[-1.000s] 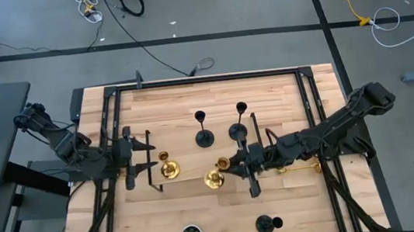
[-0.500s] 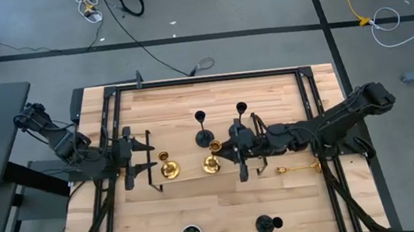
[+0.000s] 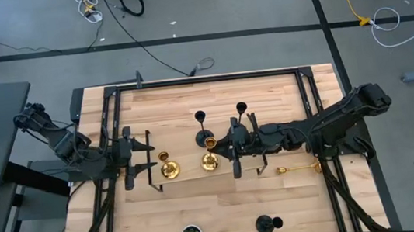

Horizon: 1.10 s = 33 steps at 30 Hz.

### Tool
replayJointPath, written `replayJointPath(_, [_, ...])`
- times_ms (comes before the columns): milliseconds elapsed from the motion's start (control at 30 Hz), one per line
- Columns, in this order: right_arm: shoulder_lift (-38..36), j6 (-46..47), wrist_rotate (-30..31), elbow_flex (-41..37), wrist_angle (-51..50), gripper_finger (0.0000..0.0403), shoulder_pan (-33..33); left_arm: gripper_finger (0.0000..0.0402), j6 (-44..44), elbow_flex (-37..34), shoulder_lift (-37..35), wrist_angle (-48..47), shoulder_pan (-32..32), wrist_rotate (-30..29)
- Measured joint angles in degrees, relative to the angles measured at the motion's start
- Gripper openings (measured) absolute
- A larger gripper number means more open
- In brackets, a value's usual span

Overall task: Pick & Place candle stick holders
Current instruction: Put the bottom gold candle holder aligned with the other gold candle holder on the shelf

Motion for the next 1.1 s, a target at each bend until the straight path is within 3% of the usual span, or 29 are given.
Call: replayJointPath(1100, [3.1,0.3,-1.9,0.2,2.8,0.0030,-0.5,0.0222,0.1,0.0,0.0,-0.5,0.0,0.0])
